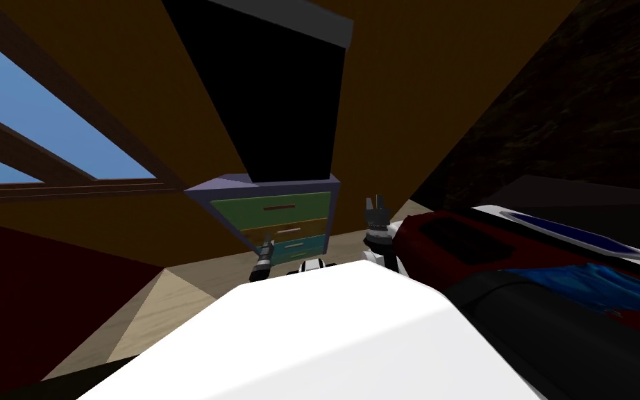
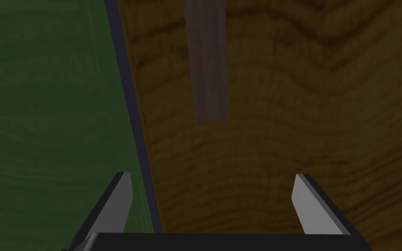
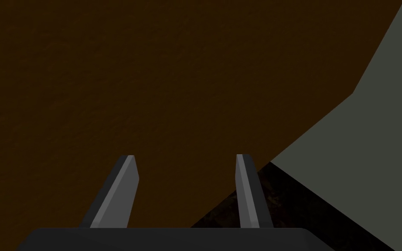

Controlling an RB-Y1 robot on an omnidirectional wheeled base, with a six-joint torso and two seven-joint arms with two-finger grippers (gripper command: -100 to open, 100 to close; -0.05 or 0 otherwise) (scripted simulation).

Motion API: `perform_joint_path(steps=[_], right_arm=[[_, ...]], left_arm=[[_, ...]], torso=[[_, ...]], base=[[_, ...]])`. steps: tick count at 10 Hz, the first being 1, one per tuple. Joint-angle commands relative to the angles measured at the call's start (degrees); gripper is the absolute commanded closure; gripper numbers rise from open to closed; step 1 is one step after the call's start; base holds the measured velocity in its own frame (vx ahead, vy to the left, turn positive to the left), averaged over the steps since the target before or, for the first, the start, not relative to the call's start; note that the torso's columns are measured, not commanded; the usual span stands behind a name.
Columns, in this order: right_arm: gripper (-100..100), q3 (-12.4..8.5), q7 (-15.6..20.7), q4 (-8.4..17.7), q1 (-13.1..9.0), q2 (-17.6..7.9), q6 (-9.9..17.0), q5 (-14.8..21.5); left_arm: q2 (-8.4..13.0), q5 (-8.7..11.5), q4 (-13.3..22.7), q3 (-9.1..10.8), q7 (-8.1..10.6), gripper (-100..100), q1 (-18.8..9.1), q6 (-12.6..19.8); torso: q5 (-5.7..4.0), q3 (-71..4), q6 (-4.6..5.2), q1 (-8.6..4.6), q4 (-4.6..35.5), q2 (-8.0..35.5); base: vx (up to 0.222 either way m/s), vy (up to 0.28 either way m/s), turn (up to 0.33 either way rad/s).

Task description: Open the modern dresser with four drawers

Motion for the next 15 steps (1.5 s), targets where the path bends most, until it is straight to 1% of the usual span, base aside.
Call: perform_joint_path(steps=[1, 2, 3, 4, 5, 6, 7, 9, 12, 13, 15], right_arm=[[0, 0.0, 0.0, 0.0, 0.0, 0.0, 0.0, 0.0], [0, 0.0, 0.0, 0.0, 0.0, 0.0, 0.0, 0.0], [0, 0.0, 0.0, 0.0, 0.0, 0.0, 0.0, 0.0], [0, 0.0, 0.0, 0.0, 0.0, 0.0, 0.0, 0.0], [0, 0.0, 0.0, 0.0, 0.0, 0.0, 0.0, 0.0], [0, 0.0, 0.0, 0.0, 0.0, 0.0, 0.0, 0.0], [0, 0.0, 0.0, 0.0, 0.0, 0.0, 0.0, 0.0], [0, 0.0, 0.0, 0.0, 0.0, 0.0, 0.0, 0.0], [0, 0.0, 0.0, 0.0, 0.0, 0.0, 0.0, 0.0], [0, 0.0, 0.0, 0.0, 0.0, 0.0, 0.0, 0.0], [0, 0.0, 0.0, 0.0, 0.0, 0.0, 0.0, 0.0]], left_arm=[[-3.1, 0.1, 0.5, 0.08, 0.05, -100, -0.4, 0.1], [-4.2, 0.1, 0.5, 0.09, 0.05, -100, -0.5, 0.1], [-5.8, 0.1, 0.4, 0.1, 0.06, -100, -0.5, 0.2], [-4.9, 0.1, 0.6, 0.14, 0.01, -100, -0.7, 0.2], [-4.9, 0.2, 0.0, 0.34, 0.05, -100, -1.7, 1.8], [-5.0, 0.2, 0.1, 0.22, 0.03, -100, -1.2, 1.0], [-5.0, 0.2, 0.0, 0.23, 0.04, 100, -1.2, 1.3], [-4.9, 0.0, -0.9, -0.03, 0.24, 100, -1.0, 1.8], [-4.7, -0.2, -2.3, -0.41, 0.54, 100, -0.6, 2.6], [-4.8, -0.1, -1.5, -0.34, 0.42, 100, -0.7, 2.6], [-4.8, -0.3, -2.4, -0.72, 0.64, 100, 0.1, 2.7]], torso=[[-0.01, 0.1, 0.0, -0.01, 0.0, 0.2], [0.0, 0.2, 0.0, 0.04, 0.1, 0.3], [0.01, 0.2, 0.0, 0.08, 0.1, 0.3], [0.02, 0.1, 0.01, 0.09, 0.1, 0.2], [0.01, 0.1, -0.01, 0.09, 0.0, 0.1], [0.01, 0.0, 0.0, 0.07, 0.0, -0.1], [0.01, 0.0, -0.01, 0.06, 0.0, 0.0], [0.0, 0.2, -0.02, 0.04, 0.1, 0.4], [-0.06, 0.2, -0.02, 0.05, 0.2, 0.3], [-0.11, 0.1, -0.04, -0.02, 0.2, 0.2], [-0.08, 0.0, 0.0, -0.08, 0.1, 0.0]], base=[[0.031, -0.011, 0.003], [0.008, -0.003, -0.001], [0.0, 0.0, 0.0], [0.0, 0.0, 0.0], [0.041, 0.002, 0.001], [0.027, 0.002, -0.001], [0.0, 0.0, 0.0], [-0.131, -0.012, 0.022], [-0.201, -0.008, 0.018], [-0.09, -0.01, 0.003], [-0.151, -0.013, 0.024]])
